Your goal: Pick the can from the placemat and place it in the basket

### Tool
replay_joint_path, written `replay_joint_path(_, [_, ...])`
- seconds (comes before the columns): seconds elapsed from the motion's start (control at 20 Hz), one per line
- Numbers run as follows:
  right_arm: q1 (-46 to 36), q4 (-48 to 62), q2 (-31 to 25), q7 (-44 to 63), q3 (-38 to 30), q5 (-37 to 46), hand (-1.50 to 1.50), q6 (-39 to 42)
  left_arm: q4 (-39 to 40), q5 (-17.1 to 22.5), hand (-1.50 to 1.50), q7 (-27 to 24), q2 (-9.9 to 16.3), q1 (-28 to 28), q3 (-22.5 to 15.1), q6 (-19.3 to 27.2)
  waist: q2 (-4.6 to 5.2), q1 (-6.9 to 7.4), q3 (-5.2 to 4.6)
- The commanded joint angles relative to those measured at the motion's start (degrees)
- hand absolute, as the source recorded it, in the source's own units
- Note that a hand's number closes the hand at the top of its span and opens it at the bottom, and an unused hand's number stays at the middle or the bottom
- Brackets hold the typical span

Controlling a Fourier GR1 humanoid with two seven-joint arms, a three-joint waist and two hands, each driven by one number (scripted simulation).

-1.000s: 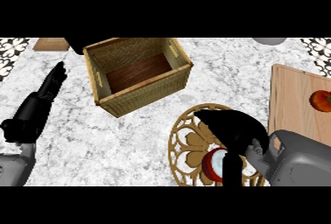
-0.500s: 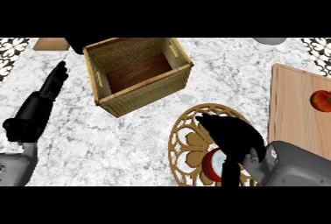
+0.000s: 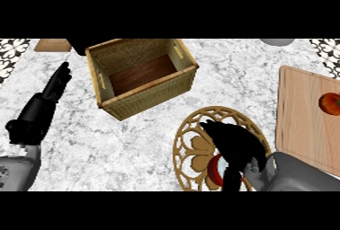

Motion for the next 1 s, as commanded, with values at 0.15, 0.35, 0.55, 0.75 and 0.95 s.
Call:
replay_joint_path(0.15, [5.0, 0.2, 4.0, 4.2, -0.6, 5.9, -1.50, 3.2, -3.7, -0.9, 0.00, 1.0, -0.5, 2.3, 1.1, -1.6, -0.07, 0.36, 0.01])
replay_joint_path(0.35, [7.3, 1.0, 3.8, 3.8, -2.9, 6.7, -1.50, 4.8, -0.3, -1.1, 0.00, -1.1, -0.3, 1.8, 2.5, -3.5, -0.01, 0.20, 0.00])
replay_joint_path(0.55, [7.2, 1.8, 2.2, 2.2, -6.6, 6.2, -1.50, 8.2, 0.3, -2.9, 0.00, -1.6, -2.9, 1.6, 1.6, -2.0, 0.05, 0.16, -0.01])
replay_joint_path(0.75, [11.4, 1.7, 5.3, 2.3, -4.7, 11.3, -1.50, 7.2, -3.3, -3.1, 0.00, 1.6, -2.3, 1.8, 3.0, -2.7, -0.01, 0.15, 0.01])
replay_joint_path(0.95, [12.4, 3.4, 5.2, -1.0, -8.7, 10.3, 1.50, 9.5, -2.0, -3.8, 0.00, 3.0, -2.7, -1.4, 3.9, -3.1, 0.07, 0.07, 0.01])
